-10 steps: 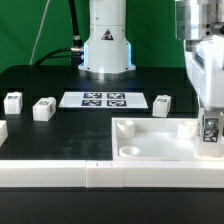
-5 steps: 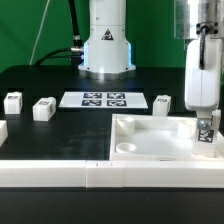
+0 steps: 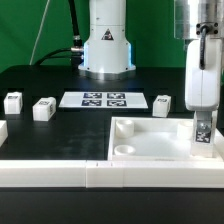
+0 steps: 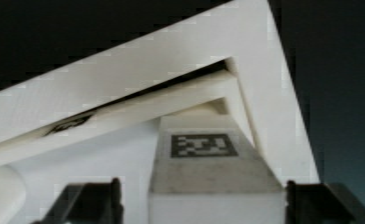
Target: Assemble one leg
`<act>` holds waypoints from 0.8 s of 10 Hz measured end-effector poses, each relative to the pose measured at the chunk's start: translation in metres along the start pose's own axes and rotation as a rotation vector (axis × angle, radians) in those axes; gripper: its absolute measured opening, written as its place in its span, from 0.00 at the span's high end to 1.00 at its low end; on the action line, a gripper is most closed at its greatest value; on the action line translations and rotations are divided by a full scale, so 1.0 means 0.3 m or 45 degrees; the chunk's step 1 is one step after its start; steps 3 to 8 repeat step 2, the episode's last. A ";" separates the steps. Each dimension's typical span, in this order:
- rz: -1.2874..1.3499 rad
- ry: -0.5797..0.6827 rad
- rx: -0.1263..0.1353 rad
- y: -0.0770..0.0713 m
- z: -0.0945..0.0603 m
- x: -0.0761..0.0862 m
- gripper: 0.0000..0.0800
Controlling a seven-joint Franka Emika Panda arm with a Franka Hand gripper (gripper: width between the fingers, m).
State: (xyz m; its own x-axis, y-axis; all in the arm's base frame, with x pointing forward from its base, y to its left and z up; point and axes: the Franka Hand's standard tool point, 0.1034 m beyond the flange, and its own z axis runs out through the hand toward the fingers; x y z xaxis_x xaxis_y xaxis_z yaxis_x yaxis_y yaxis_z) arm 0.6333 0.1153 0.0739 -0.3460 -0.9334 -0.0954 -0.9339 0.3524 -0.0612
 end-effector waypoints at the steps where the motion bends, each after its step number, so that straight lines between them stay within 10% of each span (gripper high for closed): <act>1: 0.000 0.000 0.000 0.000 0.000 0.000 0.24; 8: -0.003 0.000 0.000 0.000 0.000 -0.001 0.20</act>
Offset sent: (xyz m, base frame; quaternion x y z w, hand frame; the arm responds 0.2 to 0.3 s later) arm 0.0000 0.0000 0.0000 0.0000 0.0000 0.0000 1.0000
